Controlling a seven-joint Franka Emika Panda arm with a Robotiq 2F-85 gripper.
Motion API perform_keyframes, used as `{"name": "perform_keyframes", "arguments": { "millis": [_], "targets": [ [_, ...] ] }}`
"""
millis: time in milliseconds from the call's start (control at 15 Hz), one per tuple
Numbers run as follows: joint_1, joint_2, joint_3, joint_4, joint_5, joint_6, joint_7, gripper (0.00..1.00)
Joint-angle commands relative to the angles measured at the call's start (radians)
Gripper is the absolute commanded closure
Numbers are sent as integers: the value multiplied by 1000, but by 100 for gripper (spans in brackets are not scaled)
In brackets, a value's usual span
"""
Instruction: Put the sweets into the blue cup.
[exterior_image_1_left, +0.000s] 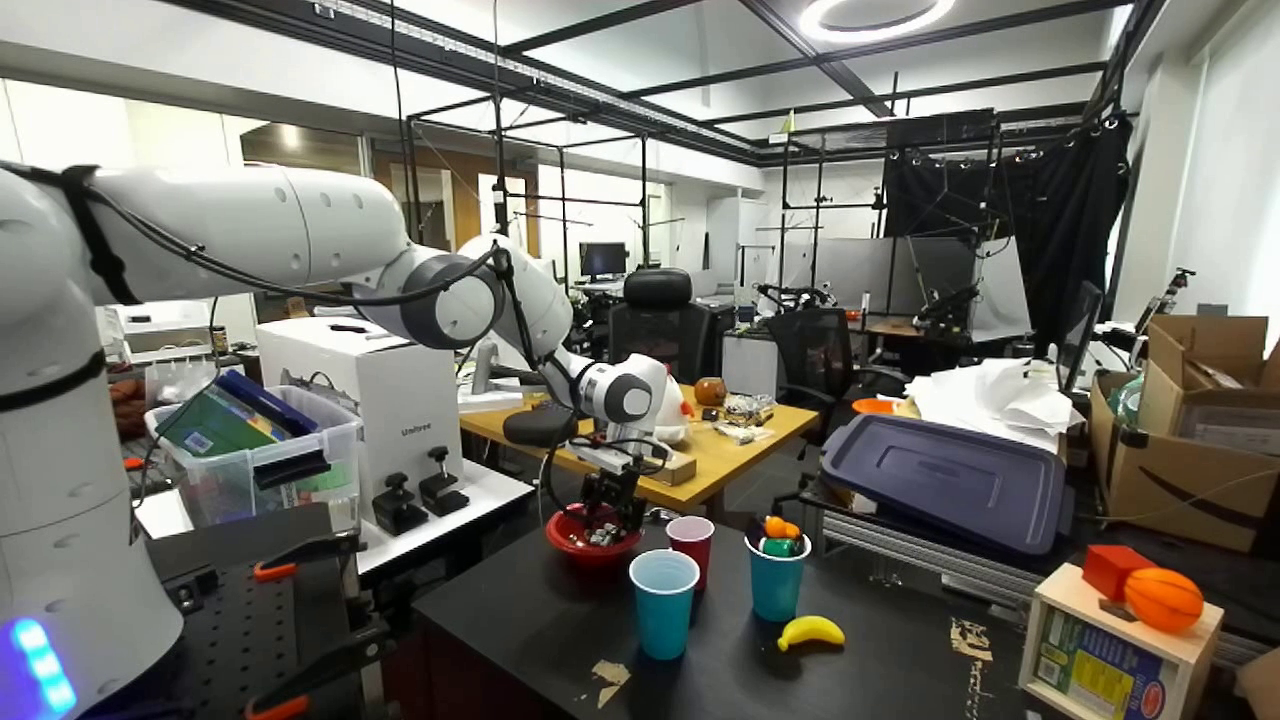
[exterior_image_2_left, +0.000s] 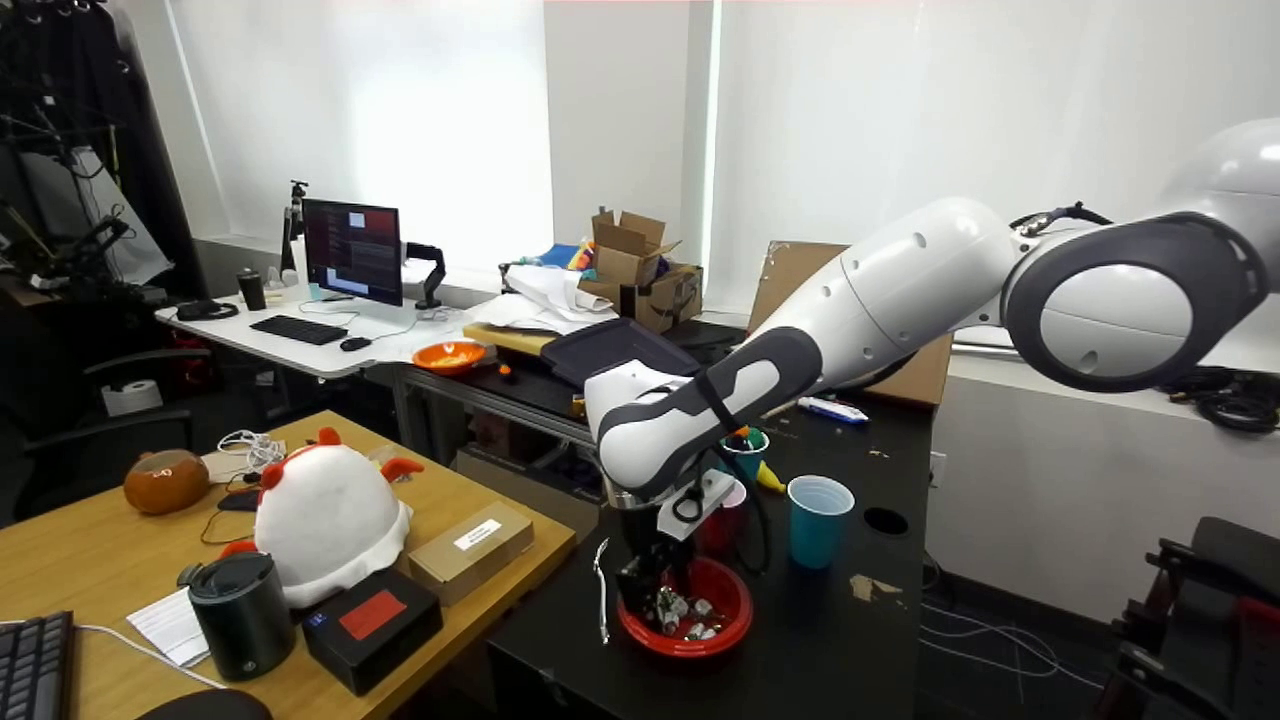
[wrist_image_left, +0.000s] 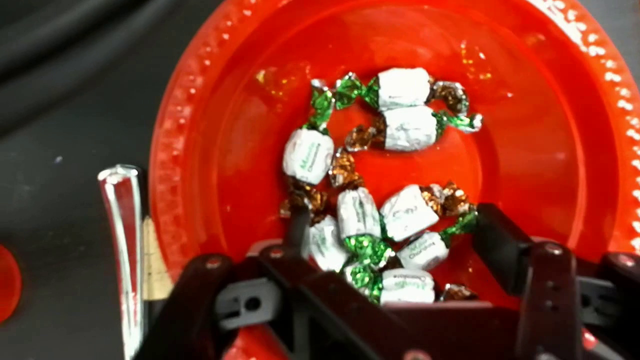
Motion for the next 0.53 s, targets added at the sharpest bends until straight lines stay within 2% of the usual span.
{"name": "perform_keyframes", "arguments": {
  "millis": [0, 400, 467],
  "targets": [
    [5, -1, -6, -26, -7, 35, -24, 48],
    [-4, -5, -10, -16, -7, 19, -22, 94],
    [-5, -6, -11, -11, -8, 12, -23, 98]
  ]
}}
